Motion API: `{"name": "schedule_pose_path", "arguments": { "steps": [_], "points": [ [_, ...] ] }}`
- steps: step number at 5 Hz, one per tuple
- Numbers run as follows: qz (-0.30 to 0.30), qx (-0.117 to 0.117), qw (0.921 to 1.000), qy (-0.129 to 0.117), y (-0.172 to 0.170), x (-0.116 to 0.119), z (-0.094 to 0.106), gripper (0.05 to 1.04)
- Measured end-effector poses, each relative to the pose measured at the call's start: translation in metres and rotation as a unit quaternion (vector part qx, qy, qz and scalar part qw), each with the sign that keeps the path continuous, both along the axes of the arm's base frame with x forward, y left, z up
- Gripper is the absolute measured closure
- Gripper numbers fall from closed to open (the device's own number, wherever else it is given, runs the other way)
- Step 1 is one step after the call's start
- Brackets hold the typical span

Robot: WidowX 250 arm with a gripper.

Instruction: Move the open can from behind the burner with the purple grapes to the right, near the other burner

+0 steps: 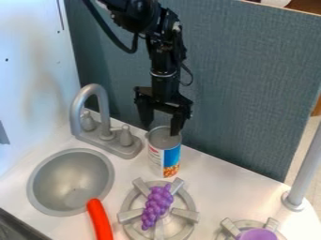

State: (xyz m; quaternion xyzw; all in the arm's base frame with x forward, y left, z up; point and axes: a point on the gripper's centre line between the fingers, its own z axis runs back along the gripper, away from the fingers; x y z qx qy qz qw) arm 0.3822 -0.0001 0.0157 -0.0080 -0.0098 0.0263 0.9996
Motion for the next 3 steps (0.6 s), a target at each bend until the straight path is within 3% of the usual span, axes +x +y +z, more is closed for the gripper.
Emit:
{"name": "schedule_pose_path", "arguments": {
  "steps": [1, 3],
  "points": [
    [-0.001, 0.000, 0.9997, 0.023, -0.001, -0.007, -0.016, 0.081],
    [-0.007, 0.020, 0.9998, 0.002, 0.012, 0.000, -0.017, 0.081]
  ]
}}
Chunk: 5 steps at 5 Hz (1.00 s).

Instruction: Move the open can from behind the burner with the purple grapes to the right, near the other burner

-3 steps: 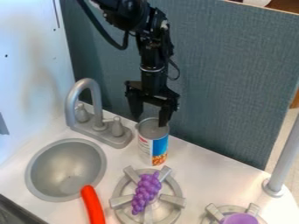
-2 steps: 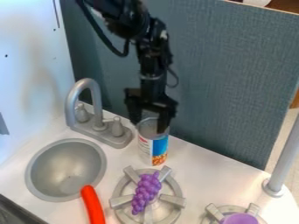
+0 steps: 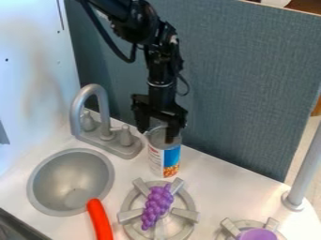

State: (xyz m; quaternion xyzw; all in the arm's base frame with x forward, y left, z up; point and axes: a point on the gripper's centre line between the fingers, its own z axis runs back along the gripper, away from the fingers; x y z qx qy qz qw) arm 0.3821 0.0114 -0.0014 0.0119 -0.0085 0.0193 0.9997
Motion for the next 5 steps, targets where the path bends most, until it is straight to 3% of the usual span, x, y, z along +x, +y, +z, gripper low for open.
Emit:
{"name": "schedule_pose_path", "arguments": {
  "steps": [1, 3, 5],
  "points": [
    [0.014, 0.017, 0.9997, -0.011, 0.016, 0.008, 0.005, 0.081],
    [0.029, 0.011, 0.9995, -0.004, 0.015, 0.023, -0.007, 0.081],
    [0.033, 0.013, 0.9992, 0.018, 0.022, 0.027, -0.024, 0.081]
  ]
}}
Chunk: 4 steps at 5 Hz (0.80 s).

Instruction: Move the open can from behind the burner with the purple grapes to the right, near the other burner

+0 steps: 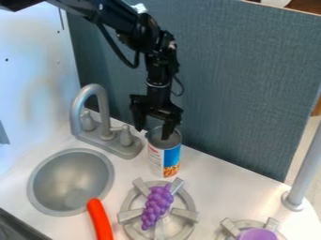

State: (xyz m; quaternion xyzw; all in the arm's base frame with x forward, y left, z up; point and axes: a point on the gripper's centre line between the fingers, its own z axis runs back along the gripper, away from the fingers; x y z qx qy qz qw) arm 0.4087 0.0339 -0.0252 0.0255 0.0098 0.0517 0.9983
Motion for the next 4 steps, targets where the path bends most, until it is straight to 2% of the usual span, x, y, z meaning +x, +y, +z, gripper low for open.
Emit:
{"name": "schedule_pose_path", "arguments": {
  "steps": [2, 3, 4],
  "points": [
    [0.004, 0.022, 0.9997, 0.003, 0.019, -0.002, 0.000, 0.081],
    [0.003, 0.006, 0.9999, 0.011, 0.014, -0.004, -0.015, 0.081],
    [0.001, -0.019, 0.9998, 0.012, 0.006, -0.004, -0.017, 0.082]
  ]
}}
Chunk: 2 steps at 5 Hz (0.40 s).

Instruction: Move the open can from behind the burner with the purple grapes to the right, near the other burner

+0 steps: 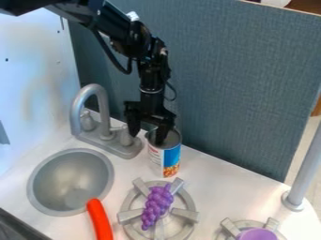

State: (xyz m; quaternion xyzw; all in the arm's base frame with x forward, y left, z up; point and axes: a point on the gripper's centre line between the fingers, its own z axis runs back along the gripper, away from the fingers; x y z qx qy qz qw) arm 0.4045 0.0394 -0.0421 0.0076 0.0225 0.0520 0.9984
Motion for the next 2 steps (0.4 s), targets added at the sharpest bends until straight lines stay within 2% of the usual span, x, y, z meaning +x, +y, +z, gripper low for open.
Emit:
{"name": "schedule_pose_path", "arguments": {
  "steps": [1, 2],
  "points": [
    [0.006, -0.008, 0.9999, 0.000, -0.003, 0.000, -0.003, 0.082],
    [0.019, -0.037, 0.9991, -0.006, -0.015, -0.002, -0.005, 0.082]
  ]
}}
